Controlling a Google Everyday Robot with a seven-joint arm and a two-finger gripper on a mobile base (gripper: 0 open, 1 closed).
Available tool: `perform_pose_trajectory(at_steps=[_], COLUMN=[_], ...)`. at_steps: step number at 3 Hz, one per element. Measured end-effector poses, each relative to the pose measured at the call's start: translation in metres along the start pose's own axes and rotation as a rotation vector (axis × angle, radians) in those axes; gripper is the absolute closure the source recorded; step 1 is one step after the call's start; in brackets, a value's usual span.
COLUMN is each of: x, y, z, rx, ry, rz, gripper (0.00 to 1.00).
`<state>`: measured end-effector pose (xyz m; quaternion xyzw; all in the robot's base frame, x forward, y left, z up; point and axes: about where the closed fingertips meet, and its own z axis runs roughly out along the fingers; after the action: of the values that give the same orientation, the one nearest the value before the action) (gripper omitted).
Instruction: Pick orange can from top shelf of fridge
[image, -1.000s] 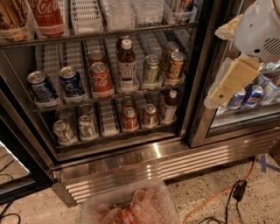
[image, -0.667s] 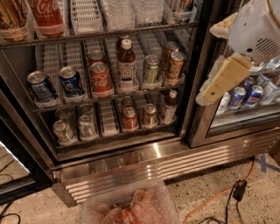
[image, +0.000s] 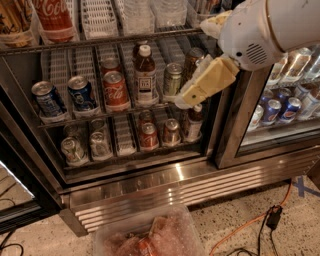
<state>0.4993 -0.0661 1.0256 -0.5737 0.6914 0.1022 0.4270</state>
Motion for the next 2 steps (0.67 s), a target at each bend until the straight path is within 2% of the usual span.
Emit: perform_pose_trajectory(at_steps=[1, 2], x=[-0.0451, -0.0452], y=[0.0120, 0.0120], z=[0.0171, 0.0173], rx=[-0.028, -0.028], ry=[-0.123, -0.124], rz=[-0.046, -0.046], gripper=[0.00, 0.00])
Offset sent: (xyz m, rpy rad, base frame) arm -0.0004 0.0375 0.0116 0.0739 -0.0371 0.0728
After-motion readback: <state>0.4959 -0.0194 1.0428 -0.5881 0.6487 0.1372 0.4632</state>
